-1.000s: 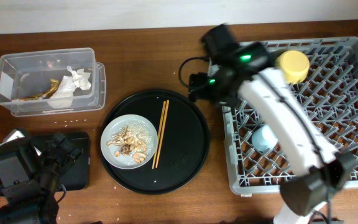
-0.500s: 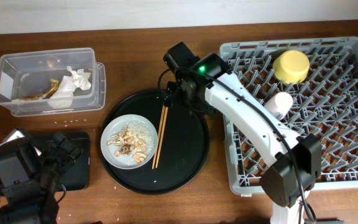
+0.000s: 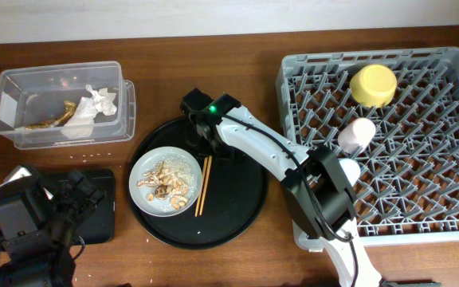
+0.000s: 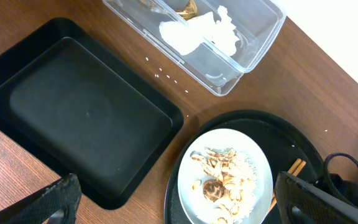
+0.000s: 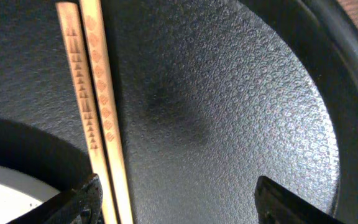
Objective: Sort waste into correct bins and load items into the dishwasher rack
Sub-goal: 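Move the right gripper back toward the chopsticks on the tray, then grasp one chopstick with the right gripper and place it in the rack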
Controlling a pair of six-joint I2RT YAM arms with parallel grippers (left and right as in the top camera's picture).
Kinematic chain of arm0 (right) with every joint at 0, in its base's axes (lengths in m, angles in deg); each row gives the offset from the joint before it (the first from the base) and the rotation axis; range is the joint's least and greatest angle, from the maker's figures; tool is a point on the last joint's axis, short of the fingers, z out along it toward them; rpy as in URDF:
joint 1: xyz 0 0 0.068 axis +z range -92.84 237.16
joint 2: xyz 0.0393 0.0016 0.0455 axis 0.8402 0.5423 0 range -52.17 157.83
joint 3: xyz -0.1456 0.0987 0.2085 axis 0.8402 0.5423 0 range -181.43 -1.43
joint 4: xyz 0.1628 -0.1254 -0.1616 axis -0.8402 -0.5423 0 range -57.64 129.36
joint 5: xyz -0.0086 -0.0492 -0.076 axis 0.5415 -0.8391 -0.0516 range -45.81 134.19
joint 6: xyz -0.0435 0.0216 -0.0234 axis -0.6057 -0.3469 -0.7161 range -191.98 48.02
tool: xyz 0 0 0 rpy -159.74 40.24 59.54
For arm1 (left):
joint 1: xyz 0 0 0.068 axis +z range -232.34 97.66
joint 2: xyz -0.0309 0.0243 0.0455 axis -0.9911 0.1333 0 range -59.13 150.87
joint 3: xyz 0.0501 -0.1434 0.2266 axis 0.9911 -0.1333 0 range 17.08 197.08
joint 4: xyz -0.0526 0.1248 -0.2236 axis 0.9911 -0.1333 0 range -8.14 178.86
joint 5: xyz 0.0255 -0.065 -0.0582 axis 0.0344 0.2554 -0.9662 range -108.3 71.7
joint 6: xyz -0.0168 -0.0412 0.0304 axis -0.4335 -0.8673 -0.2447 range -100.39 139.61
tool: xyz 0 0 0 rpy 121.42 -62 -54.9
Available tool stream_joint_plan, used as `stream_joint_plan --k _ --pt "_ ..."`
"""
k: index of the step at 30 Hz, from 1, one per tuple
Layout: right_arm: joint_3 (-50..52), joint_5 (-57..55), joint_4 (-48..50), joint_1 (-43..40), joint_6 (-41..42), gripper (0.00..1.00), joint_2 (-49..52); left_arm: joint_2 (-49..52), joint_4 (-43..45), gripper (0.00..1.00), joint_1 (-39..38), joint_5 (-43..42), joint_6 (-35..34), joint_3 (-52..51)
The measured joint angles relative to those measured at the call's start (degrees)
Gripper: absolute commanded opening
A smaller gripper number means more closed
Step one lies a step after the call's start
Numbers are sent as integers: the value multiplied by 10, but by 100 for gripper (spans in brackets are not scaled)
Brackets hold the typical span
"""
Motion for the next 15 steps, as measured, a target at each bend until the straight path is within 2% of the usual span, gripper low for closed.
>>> stream_joint_plan --k 15 --pt "30 -4 59 0 0 74 17 0 0 99 0 0 0 0"
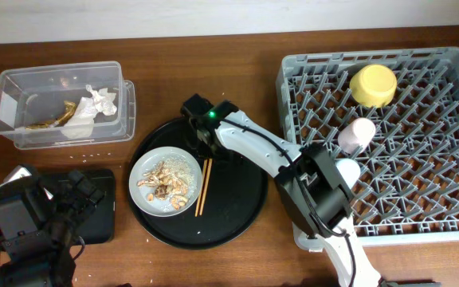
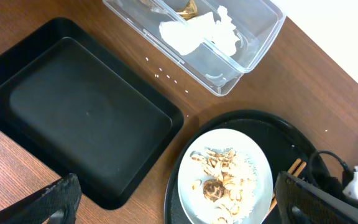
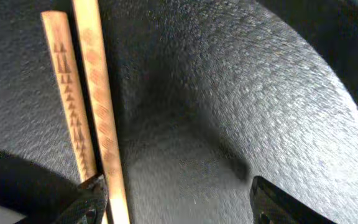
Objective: Sort waste into correct bins and load items into the dishwasher rack
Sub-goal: 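Grasp one chopstick with the right gripper and place it in the rack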
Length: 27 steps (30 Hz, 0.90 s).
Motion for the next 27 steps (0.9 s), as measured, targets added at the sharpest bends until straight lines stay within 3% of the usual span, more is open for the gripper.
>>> stream_joint_plan --k 2,3,10,16,22,24,27 --pt "0 -2 -2 2 0 66 3 0 0 99 0 0 0 0" --pt "0 -2 -3 2 -1 55 3 0 0 99 0 0 0 0" --pt "-1 9 -27 0 -2 4 3 0 0 99 0 0 0 0" --pt "-2 55 -83 -48 -14 4 3 0 0 99 0 0 0 0" --pt "-17 47 -155 -94 -158 4 -142 0 0 99 0 0 0 0" --pt "-31 -3 -156 -154 -229 4 -217 0 0 99 0 0 0 0" --pt "-32 -43 -124 -256 -342 4 -235 0 0 99 0 0 0 0"
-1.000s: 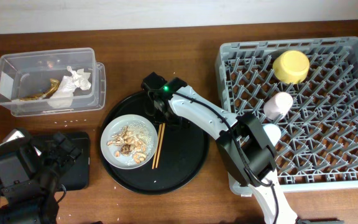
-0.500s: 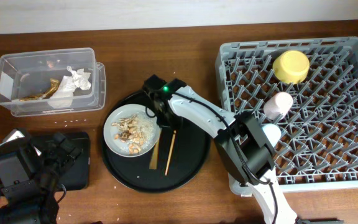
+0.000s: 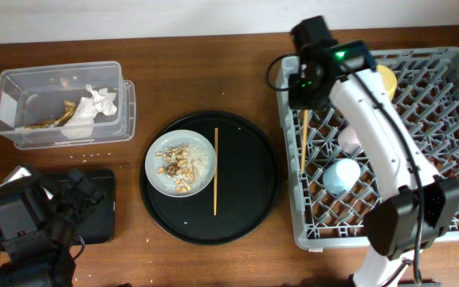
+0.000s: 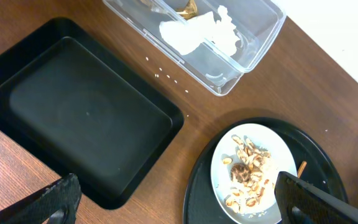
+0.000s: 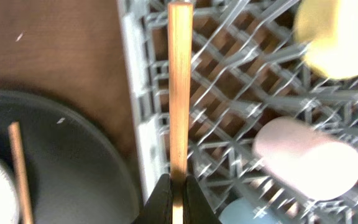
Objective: Sort waste into correct bins and load items into the dishwasher rack
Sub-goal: 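Grasp one chopstick with the right gripper and place it in the rack, then reach the right gripper to the second chopstick and grasp it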
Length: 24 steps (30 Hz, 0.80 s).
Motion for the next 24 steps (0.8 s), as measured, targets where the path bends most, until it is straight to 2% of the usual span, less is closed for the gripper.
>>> stream_joint_plan --k 3,4,8,10,12,14,16,17,18,20,22,24 --pt "0 5 28 -48 -53 5 12 0 0 99 0 0 0 0" --pt "0 10 28 -53 -63 15 17 0 0 99 0 0 0 0" --pt "0 36 29 -54 -77 16 35 0 0 99 0 0 0 0" --pt "0 49 28 -54 -77 20 37 0 0 99 0 0 0 0" --pt "0 56 25 -54 -78 20 37 0 0 99 0 0 0 0" --pt "0 68 8 -54 -76 14 37 0 0 99 0 0 0 0" --pt "0 110 -20 -48 -73 15 37 0 0 99 0 0 0 0" --pt "0 134 -29 -37 -73 28 37 0 0 99 0 0 0 0" --pt "0 155 -31 -22 -72 61 37 0 0 99 0 0 0 0" --pt "0 203 -33 44 -47 66 37 0 0 99 0 0 0 0" --pt "0 212 -32 98 -3 64 37 0 0 99 0 0 0 0" --pt "3 217 -28 170 -2 63 51 0 0 99 0 0 0 0"
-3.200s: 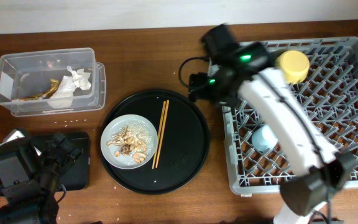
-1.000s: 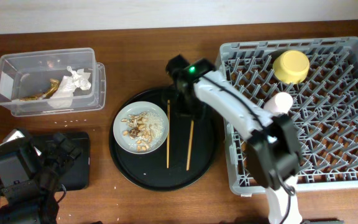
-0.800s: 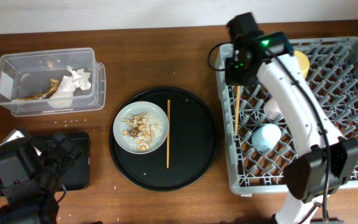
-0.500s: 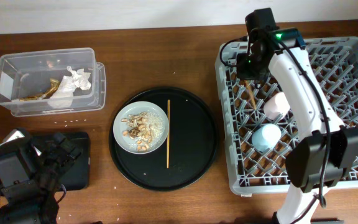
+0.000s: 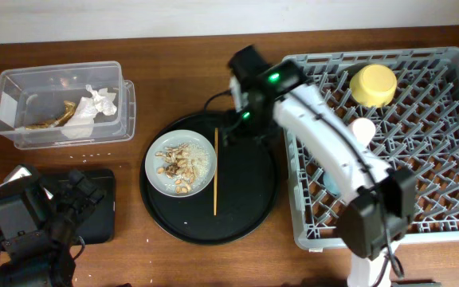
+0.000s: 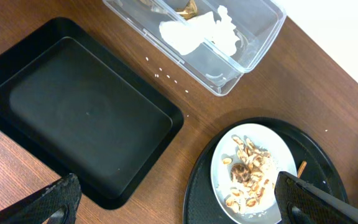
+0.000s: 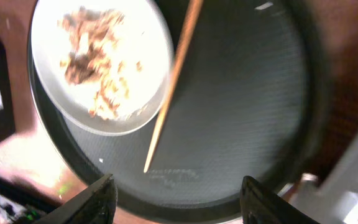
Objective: Sort waste into correct bins and load items into the dishwasher rack
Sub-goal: 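Reach the right gripper to the second chopstick and grasp it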
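One wooden chopstick (image 5: 215, 171) lies on the round black tray (image 5: 245, 199), just right of the white plate of food scraps (image 5: 180, 163). My right gripper (image 5: 236, 127) hangs open and empty over the tray's far part. In the right wrist view the chopstick (image 7: 169, 81) and plate (image 7: 101, 62) lie ahead of its spread fingers (image 7: 101, 196). The grey dishwasher rack (image 5: 421, 215) holds a yellow cup (image 5: 373, 84), a pink cup (image 5: 363, 127) and a pale blue cup, mostly hidden by my arm. My left gripper (image 6: 176, 196) is open at the near left.
A clear bin (image 5: 22, 131) with paper and a peel stands at the far left. A black rectangular tray (image 6: 79, 118) lies under my left gripper. The right arm crosses the rack's left part and hides what lies there.
My right gripper was shut on a chopstick over the rack's left part. Now it is open and empty over the round tray. That chopstick is out of sight. The left arm has not moved.
Two chopsticks lay beside the plate while my open right gripper sat low over their far ends, at both first moments. Then it held one chopstick over the rack, with the plate shifted and one stick left. Now it is empty above the tray.
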Controlling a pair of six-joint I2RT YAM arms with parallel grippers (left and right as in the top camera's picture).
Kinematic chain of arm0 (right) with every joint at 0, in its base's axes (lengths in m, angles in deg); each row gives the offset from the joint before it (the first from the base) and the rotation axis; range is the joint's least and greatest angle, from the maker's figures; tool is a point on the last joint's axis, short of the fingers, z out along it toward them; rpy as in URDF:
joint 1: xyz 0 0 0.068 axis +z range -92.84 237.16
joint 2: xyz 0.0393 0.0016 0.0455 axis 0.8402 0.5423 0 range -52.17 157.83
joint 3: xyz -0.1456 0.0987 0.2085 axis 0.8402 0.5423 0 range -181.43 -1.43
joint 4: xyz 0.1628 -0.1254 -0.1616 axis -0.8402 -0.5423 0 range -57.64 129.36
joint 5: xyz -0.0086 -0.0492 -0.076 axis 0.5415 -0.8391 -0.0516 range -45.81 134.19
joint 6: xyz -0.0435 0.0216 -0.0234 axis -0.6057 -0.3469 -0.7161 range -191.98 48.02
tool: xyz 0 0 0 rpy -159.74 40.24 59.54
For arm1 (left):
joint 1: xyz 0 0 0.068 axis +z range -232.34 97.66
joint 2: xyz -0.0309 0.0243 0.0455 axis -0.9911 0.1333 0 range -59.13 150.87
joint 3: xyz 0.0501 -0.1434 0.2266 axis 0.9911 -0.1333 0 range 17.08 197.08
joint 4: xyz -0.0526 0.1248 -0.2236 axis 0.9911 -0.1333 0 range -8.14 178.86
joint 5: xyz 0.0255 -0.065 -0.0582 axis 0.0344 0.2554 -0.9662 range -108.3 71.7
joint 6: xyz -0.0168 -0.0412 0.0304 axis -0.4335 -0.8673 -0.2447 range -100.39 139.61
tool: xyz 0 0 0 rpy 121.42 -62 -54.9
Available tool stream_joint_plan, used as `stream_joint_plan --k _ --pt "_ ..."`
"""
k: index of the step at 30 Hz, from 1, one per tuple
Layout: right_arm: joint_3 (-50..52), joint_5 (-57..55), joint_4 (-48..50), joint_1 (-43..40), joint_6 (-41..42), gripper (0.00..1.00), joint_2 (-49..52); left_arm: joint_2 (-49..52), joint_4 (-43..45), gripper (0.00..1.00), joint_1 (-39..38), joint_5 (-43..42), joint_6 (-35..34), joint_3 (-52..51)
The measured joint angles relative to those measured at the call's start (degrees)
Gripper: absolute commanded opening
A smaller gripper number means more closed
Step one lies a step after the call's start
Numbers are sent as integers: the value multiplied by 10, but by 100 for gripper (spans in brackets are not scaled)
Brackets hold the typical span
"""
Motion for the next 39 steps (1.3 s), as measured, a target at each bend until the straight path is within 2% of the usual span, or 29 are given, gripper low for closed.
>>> stream_joint_plan --k 2,3,5,6,7,11,18,22,28,30,37,39 --pt "33 -23 2 74 13 60 16 0 0 99 0 0 0 0" --pt "57 -60 13 109 42 64 18 0 0 99 0 0 0 0" --pt "93 -116 52 147 75 64 20 0 0 99 0 0 0 0" --pt "106 -128 57 153 102 64 20 0 0 99 0 0 0 0" --pt "121 -139 92 152 143 58 20 0 0 99 0 0 0 0" --pt "190 -128 162 150 179 44 19 0 0 99 0 0 0 0" --pt "282 -122 275 150 215 37 20 0 0 99 0 0 0 0" --pt "292 -122 292 150 237 30 21 0 0 99 0 0 0 0" --pt "292 -124 301 152 271 29 29 0 0 99 0 0 0 0" --pt "291 -128 299 153 273 26 29 0 0 99 0 0 0 0" --pt "290 -126 263 103 275 23 29 0 0 99 0 0 0 0" --pt "276 -156 222 98 269 23 36 0 0 99 0 0 0 0"
